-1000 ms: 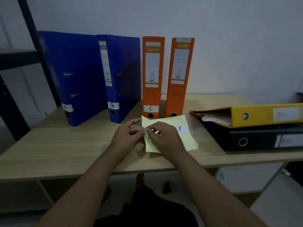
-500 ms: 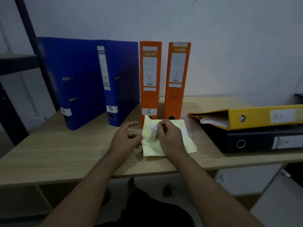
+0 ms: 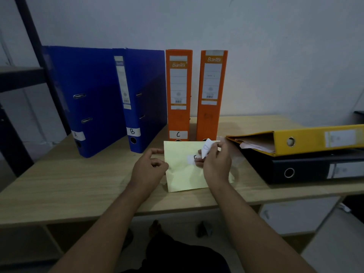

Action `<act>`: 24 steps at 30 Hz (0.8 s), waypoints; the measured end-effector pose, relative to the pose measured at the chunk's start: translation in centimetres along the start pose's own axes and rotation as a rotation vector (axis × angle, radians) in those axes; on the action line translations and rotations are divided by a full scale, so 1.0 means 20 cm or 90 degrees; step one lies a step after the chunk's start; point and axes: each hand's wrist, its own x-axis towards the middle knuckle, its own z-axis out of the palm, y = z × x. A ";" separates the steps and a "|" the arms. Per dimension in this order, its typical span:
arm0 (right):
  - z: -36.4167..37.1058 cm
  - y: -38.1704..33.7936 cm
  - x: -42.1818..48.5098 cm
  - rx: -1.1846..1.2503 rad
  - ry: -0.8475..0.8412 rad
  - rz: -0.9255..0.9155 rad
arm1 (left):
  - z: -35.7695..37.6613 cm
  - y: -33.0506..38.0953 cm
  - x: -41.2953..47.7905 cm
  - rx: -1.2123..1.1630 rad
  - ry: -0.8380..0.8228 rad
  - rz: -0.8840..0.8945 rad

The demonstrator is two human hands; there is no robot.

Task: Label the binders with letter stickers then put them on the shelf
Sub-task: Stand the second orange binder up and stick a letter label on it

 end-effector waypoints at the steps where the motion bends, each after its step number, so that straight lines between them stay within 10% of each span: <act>1: 0.00 -0.01 0.00 0.016 0.005 0.015 | 0.00 0.00 0.00 0.023 0.020 0.000; 16: -0.14 -0.07 0.16 -0.080 -0.064 0.019 | -0.49 -0.06 0.08 0.622 0.093 0.070; 24: -0.16 0.03 0.16 -0.090 -0.066 -0.074 | -0.36 -0.21 0.09 0.553 0.143 0.133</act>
